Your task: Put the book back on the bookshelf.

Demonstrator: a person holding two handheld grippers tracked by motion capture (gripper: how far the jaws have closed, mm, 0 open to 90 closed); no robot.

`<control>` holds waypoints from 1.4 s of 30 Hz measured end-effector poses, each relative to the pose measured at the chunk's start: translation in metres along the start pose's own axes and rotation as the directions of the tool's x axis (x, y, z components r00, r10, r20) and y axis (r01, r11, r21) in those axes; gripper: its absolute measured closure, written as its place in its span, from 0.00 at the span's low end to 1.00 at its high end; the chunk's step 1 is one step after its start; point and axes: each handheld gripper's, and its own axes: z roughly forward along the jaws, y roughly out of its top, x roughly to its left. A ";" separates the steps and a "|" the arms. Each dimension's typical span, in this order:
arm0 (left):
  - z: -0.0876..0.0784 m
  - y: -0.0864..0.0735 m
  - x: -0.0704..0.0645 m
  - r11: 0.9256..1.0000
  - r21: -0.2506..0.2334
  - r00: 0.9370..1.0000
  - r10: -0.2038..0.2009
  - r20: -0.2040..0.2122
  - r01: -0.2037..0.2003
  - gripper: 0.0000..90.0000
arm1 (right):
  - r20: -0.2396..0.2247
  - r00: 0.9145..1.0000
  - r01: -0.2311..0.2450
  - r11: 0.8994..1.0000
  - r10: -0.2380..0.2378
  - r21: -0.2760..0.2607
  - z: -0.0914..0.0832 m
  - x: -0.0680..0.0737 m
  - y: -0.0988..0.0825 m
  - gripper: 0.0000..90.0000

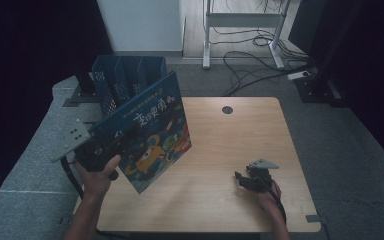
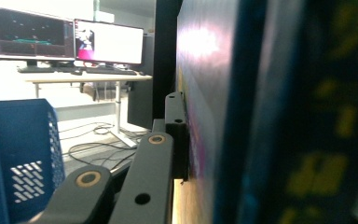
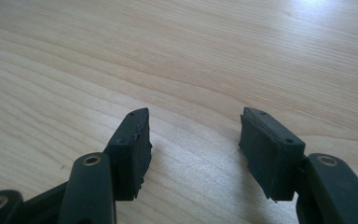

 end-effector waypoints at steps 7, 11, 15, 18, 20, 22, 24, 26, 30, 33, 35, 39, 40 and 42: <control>-0.002 0.002 0.006 1.000 0.003 0.999 0.009 -0.042 -0.009 0.91 | 0.076 0.996 0.048 0.999 -0.049 0.014 0.002 0.008 0.000 0.43; -0.002 0.001 0.012 1.000 0.003 0.998 -0.002 -0.058 0.002 0.91 | 0.045 0.998 0.032 0.999 -0.032 0.013 0.002 0.005 0.000 0.40; -0.003 0.000 0.021 1.000 0.007 0.998 -0.006 -0.068 0.006 0.91 | 0.037 0.999 0.016 1.000 -0.016 0.007 0.001 0.003 0.000 0.40; -0.004 0.000 0.026 1.000 0.003 0.996 -0.007 -0.084 0.007 0.91 | 0.052 0.998 0.027 1.000 -0.027 0.014 0.002 0.006 0.000 0.40; -0.005 0.001 0.029 1.000 -0.001 0.995 -0.007 -0.096 0.007 0.91 | 0.067 0.997 0.045 0.999 -0.046 0.018 0.002 0.007 0.000 0.39; -0.007 0.001 0.032 1.000 -0.006 0.994 -0.014 -0.107 0.013 0.91 | 0.071 0.996 0.047 0.999 -0.048 0.020 0.002 0.008 0.000 0.39; -0.008 0.002 0.035 1.000 -0.013 0.993 -0.019 -0.116 0.017 0.91 | 0.070 0.996 0.045 0.999 -0.046 0.019 0.002 0.008 0.000 0.39; -0.009 0.003 0.037 1.000 -0.018 0.992 -0.025 -0.124 0.023 0.91 | 0.071 0.996 0.046 0.999 -0.047 0.020 0.002 0.008 0.000 0.39; -0.012 0.005 0.042 0.999 -0.025 0.989 -0.030 -0.143 0.027 0.91 | 0.072 0.996 0.046 0.999 -0.047 0.020 0.002 0.008 0.000 0.39; -0.013 0.006 0.045 0.999 -0.038 0.987 -0.036 -0.158 0.030 0.91 | 0.074 0.996 0.044 0.999 -0.046 0.020 0.002 0.008 0.000 0.38; -0.015 0.006 0.048 0.998 -0.050 0.985 -0.040 -0.165 0.032 0.91 | 0.076 0.996 0.041 0.999 -0.043 0.020 0.002 0.008 0.000 0.38; -0.017 0.007 0.052 0.997 -0.067 0.982 -0.049 -0.184 0.037 0.91 | 0.078 0.996 0.039 0.999 -0.041 0.020 0.002 0.008 0.000 0.38; -0.017 0.007 0.053 0.997 -0.066 0.981 -0.049 -0.190 0.036 0.91 | 0.078 0.996 0.039 0.999 -0.041 0.020 0.002 0.008 0.000 0.38; -0.017 0.008 0.055 0.997 -0.067 0.978 -0.048 -0.201 0.035 0.91 | 0.078 0.996 0.039 0.999 -0.040 0.020 0.002 0.008 0.000 0.38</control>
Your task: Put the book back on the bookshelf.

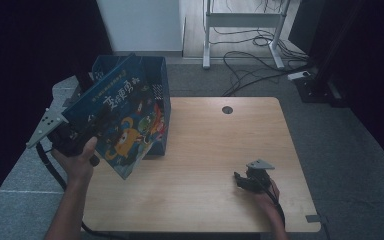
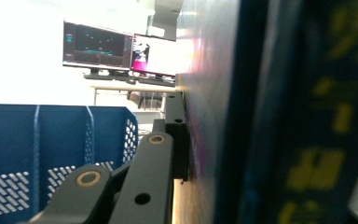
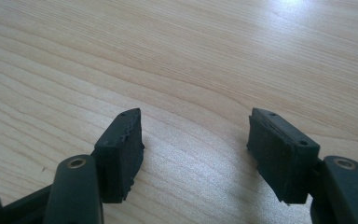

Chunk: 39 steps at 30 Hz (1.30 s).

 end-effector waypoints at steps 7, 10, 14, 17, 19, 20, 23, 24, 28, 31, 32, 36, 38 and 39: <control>0.007 0.001 0.003 1.000 0.003 0.999 0.007 -0.039 -0.007 0.91 | 0.003 1.000 -0.001 1.000 0.001 0.000 0.000 0.000 0.000 0.38; 0.014 0.002 0.002 1.000 0.003 0.998 0.022 -0.060 -0.022 0.91 | 0.005 1.000 -0.002 1.000 0.002 0.000 0.000 0.000 0.000 0.38; 0.021 0.003 0.004 1.000 0.000 0.997 0.017 -0.081 -0.017 0.91 | 0.006 1.000 -0.003 1.000 0.003 -0.001 0.000 0.000 0.000 0.38; 0.025 0.003 0.005 1.000 -0.002 0.996 0.013 -0.092 -0.013 0.91 | 0.006 1.000 -0.004 1.000 0.004 0.000 0.000 0.000 0.000 0.38; 0.029 0.003 0.005 1.000 -0.002 0.995 0.012 -0.099 -0.012 0.91 | 0.006 1.000 -0.004 1.000 0.004 0.000 0.000 0.000 0.000 0.38; 0.030 0.003 0.006 1.000 -0.003 0.995 0.012 -0.104 -0.013 0.91 | 0.006 1.000 -0.004 1.000 0.004 0.000 0.000 0.000 0.000 0.38; 0.035 0.003 0.006 1.000 -0.008 0.992 0.013 -0.127 -0.014 0.91 | 0.006 1.000 -0.004 1.000 0.004 0.000 0.000 0.000 0.000 0.38; 0.037 0.003 0.006 1.000 -0.010 0.991 0.016 -0.133 -0.017 0.91 | 0.006 1.000 -0.004 1.000 0.004 0.000 0.000 0.000 0.000 0.38; 0.044 0.004 0.006 0.999 -0.002 0.987 0.039 -0.154 -0.040 0.91 | 0.006 1.000 -0.004 1.000 0.004 0.000 0.000 0.000 0.000 0.38; 0.050 0.005 0.007 0.999 0.003 0.985 0.042 -0.165 -0.042 0.91 | 0.006 1.000 -0.004 1.000 0.004 0.000 0.000 0.000 0.000 0.38; 0.052 0.005 0.007 0.999 0.004 0.985 0.042 -0.168 -0.041 0.91 | 0.006 1.000 -0.004 1.000 0.004 0.000 0.000 0.000 0.000 0.38; 0.060 0.004 0.008 0.999 0.007 0.983 0.038 -0.181 -0.038 0.91 | 0.006 1.000 -0.004 1.000 0.004 0.000 0.000 0.000 0.000 0.38; 0.064 0.003 0.009 0.999 0.010 0.981 0.039 -0.189 -0.038 0.91 | 0.006 1.000 -0.004 1.000 0.004 0.000 0.000 0.000 0.000 0.38; 0.066 0.002 0.010 0.999 0.012 0.980 0.038 -0.194 -0.037 0.91 | 0.006 1.000 -0.004 1.000 0.004 0.000 0.000 0.000 0.000 0.38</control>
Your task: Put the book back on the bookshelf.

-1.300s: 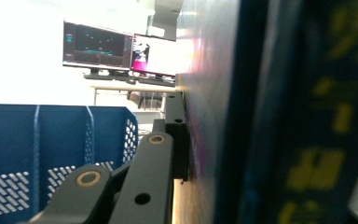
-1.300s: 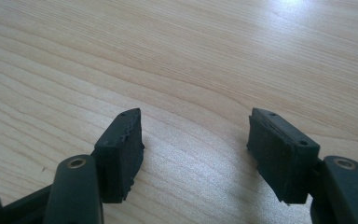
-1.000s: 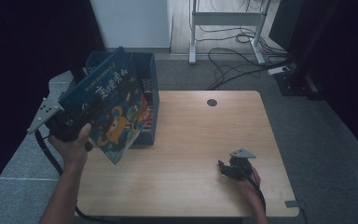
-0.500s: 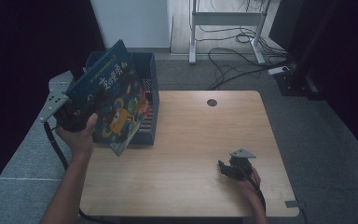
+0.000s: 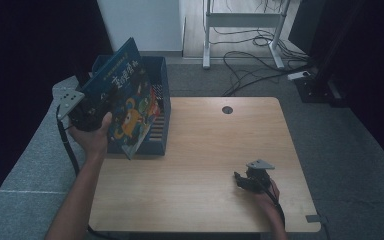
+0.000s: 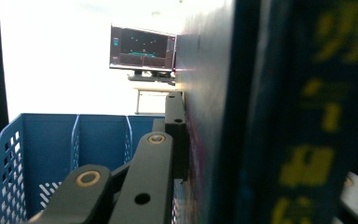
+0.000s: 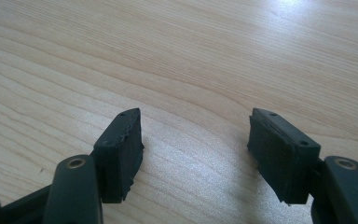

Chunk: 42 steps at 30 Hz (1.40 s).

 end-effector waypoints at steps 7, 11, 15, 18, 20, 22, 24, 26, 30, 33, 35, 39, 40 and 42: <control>0.014 -0.004 0.000 1.000 0.002 0.999 0.000 -0.035 0.000 0.91 | 0.001 1.000 0.000 1.000 0.000 0.000 0.000 0.000 0.000 0.38; 0.020 -0.004 -0.003 1.000 -0.002 0.999 0.005 -0.041 -0.005 0.91 | 0.001 1.000 -0.001 1.000 0.001 0.000 0.000 0.000 0.000 0.38; 0.027 -0.005 -0.004 1.000 0.010 0.999 0.007 -0.047 -0.007 0.91 | 0.001 1.000 -0.001 1.000 0.001 0.000 0.000 0.000 0.000 0.38; 0.032 -0.007 -0.006 1.000 0.015 0.998 0.027 -0.056 -0.026 0.91 | 0.001 1.000 -0.001 1.000 0.001 0.000 0.000 0.000 0.000 0.37; 0.036 -0.008 -0.007 0.999 0.028 0.997 0.036 -0.063 -0.035 0.91 | 0.002 1.000 -0.002 1.000 0.002 0.001 0.000 0.000 0.000 0.37; 0.041 -0.009 -0.008 0.999 0.035 0.997 0.040 -0.072 -0.038 0.91 | 0.005 1.000 -0.005 1.000 0.005 0.002 0.000 0.000 0.000 0.37; 0.044 -0.011 -0.008 0.999 0.026 0.996 0.041 -0.079 -0.039 0.91 | 0.005 1.000 -0.005 1.000 0.005 0.002 0.000 0.000 0.000 0.37; 0.047 -0.012 -0.008 0.999 0.018 0.996 0.040 -0.079 -0.038 0.91 | 0.005 1.000 -0.005 1.000 0.005 0.002 0.000 0.000 0.000 0.37; 0.056 -0.015 -0.008 0.999 0.026 0.996 0.026 -0.087 -0.024 0.91 | 0.006 1.000 -0.006 1.000 0.006 0.002 0.000 0.000 0.000 0.37; 0.063 -0.019 -0.008 0.999 0.032 0.995 0.013 -0.099 -0.010 0.91 | 0.005 1.000 -0.006 1.000 0.006 0.002 0.000 0.000 0.000 0.37; 0.066 -0.020 -0.009 0.999 0.031 0.994 0.021 -0.106 -0.018 0.91 | 0.005 1.000 -0.006 1.000 0.006 0.002 0.000 0.000 0.000 0.37; 0.073 -0.022 -0.010 0.999 0.029 0.994 0.027 -0.110 -0.024 0.91 | 0.006 1.000 -0.007 1.000 0.007 0.001 0.000 0.000 0.000 0.36; 0.075 -0.022 -0.009 0.999 0.034 0.993 0.024 -0.112 -0.021 0.91 | 0.007 1.000 -0.008 1.000 0.008 0.001 0.000 0.000 0.000 0.36; 0.079 -0.023 -0.007 0.999 0.035 0.993 0.013 -0.120 -0.008 0.91 | 0.009 1.000 -0.009 1.000 0.009 -0.001 0.000 0.001 0.000 0.36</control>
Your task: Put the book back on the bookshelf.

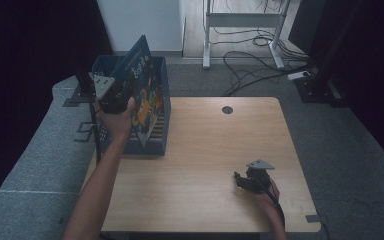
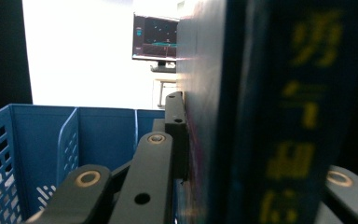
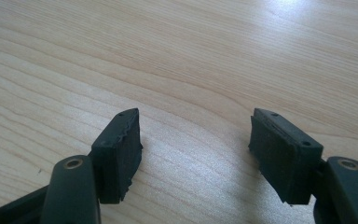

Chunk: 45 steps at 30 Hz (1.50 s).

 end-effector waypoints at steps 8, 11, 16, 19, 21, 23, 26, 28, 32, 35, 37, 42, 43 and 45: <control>0.010 -0.005 0.001 1.000 0.013 1.000 -0.014 -0.012 0.014 0.91 | 0.000 1.000 0.000 1.000 0.000 0.002 0.000 0.000 0.000 0.36; 0.013 -0.005 0.002 1.000 0.013 1.000 -0.021 -0.014 0.022 0.91 | 0.000 1.000 0.000 1.000 0.000 0.001 0.000 0.000 0.000 0.36; 0.019 -0.006 0.002 1.000 0.023 1.000 -0.020 -0.017 0.020 0.91 | -0.001 1.000 0.001 1.000 -0.001 0.001 0.000 0.000 0.000 0.36; 0.024 -0.007 0.002 0.999 0.023 1.000 -0.021 -0.023 0.022 0.91 | -0.001 1.000 0.001 1.000 -0.001 0.001 0.000 0.000 0.000 0.36; 0.027 -0.009 0.001 1.000 0.021 0.999 -0.022 -0.027 0.023 0.91 | 0.000 1.000 0.001 1.000 -0.001 -0.001 0.000 0.000 0.000 0.36; 0.030 -0.011 0.000 1.000 0.015 0.999 -0.026 -0.025 0.026 0.91 | 0.000 1.000 0.001 1.000 -0.001 -0.001 0.000 0.000 0.000 0.36; 0.034 -0.013 -0.003 0.999 0.009 0.999 -0.030 -0.024 0.031 0.91 | 0.001 1.000 0.000 1.000 0.000 -0.001 0.000 0.000 0.000 0.37; 0.036 -0.014 -0.004 1.000 0.006 1.000 -0.018 -0.024 0.018 0.91 | 0.001 1.000 0.001 1.000 -0.001 -0.001 0.000 0.000 0.000 0.37; 0.038 -0.016 -0.007 1.000 -0.004 0.999 -0.014 -0.030 0.014 0.91 | 0.001 1.000 0.000 1.000 0.000 0.000 0.000 0.000 0.000 0.37; 0.040 -0.017 -0.006 1.000 -0.010 0.999 -0.016 -0.035 0.015 0.91 | 0.000 1.000 0.001 1.000 -0.001 0.000 0.000 0.000 0.000 0.37; 0.042 -0.018 -0.005 0.999 -0.015 0.998 -0.036 -0.042 0.035 0.91 | 0.000 1.000 0.001 1.000 -0.001 0.000 0.000 0.000 0.000 0.37; 0.047 -0.025 -0.005 1.000 -0.016 0.998 -0.022 -0.053 0.021 0.91 | 0.000 1.000 0.002 1.000 -0.002 0.001 0.000 0.000 0.000 0.37; 0.048 -0.026 -0.005 1.000 -0.017 0.998 -0.019 -0.055 0.018 0.91 | 0.000 1.000 0.001 1.000 -0.001 0.000 0.000 0.000 0.000 0.37; 0.049 -0.029 -0.006 1.000 -0.021 0.998 -0.008 -0.055 0.007 0.91 | 0.000 1.000 0.001 1.000 -0.001 0.001 0.000 0.000 0.000 0.37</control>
